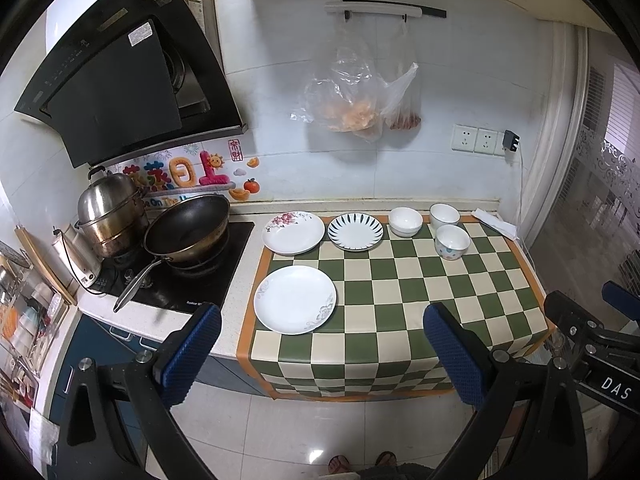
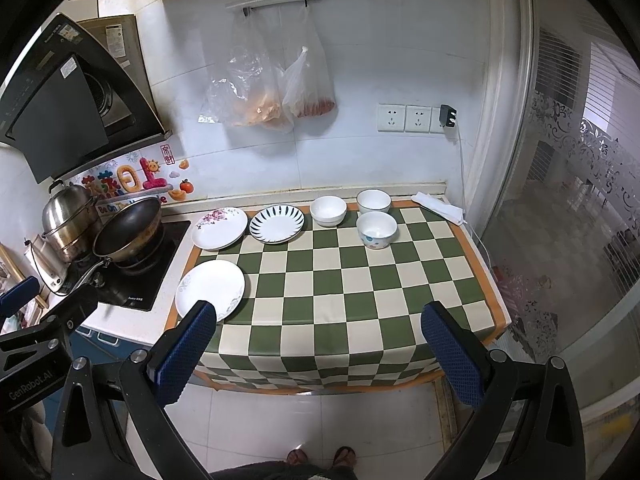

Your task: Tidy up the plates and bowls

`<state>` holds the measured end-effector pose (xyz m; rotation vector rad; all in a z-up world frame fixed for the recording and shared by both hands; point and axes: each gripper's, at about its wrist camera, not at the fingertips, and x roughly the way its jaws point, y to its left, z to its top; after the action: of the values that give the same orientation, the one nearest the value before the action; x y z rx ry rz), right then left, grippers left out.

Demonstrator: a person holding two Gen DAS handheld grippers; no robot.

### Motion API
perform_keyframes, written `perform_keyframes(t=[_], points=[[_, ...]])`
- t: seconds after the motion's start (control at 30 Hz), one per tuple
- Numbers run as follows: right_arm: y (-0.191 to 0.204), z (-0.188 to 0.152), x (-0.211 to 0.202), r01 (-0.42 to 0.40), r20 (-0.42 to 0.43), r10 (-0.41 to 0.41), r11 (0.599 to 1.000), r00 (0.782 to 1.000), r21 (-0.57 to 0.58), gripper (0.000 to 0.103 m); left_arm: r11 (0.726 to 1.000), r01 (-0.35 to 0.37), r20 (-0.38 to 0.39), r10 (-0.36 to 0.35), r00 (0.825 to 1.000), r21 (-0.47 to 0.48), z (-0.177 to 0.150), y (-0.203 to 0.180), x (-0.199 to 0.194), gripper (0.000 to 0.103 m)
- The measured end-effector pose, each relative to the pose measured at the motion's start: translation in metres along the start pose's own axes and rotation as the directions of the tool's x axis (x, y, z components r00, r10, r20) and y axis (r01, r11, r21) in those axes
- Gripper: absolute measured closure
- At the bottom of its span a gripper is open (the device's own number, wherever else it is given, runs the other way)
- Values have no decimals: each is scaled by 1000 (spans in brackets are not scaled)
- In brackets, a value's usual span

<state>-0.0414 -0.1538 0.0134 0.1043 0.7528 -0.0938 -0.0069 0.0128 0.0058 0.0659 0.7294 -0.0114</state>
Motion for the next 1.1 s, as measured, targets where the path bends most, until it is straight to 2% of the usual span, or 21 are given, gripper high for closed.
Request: perform_keyframes(t=[0.67,0.97,1.1], points=[[14,6,8,-11,-13,11,1000,1000,5,0,1000,2,-11,-2,1000,-7,-4,14,1,0],[28,0,32,-34,-36,35,999,999,31,0,1000,0,-39,-1,999,-26,-7,39,34,0],[41,-9,73,-112,-71,114,993,991,30,0,999,-15,-73,12,997,-51,-13,55,67,0]])
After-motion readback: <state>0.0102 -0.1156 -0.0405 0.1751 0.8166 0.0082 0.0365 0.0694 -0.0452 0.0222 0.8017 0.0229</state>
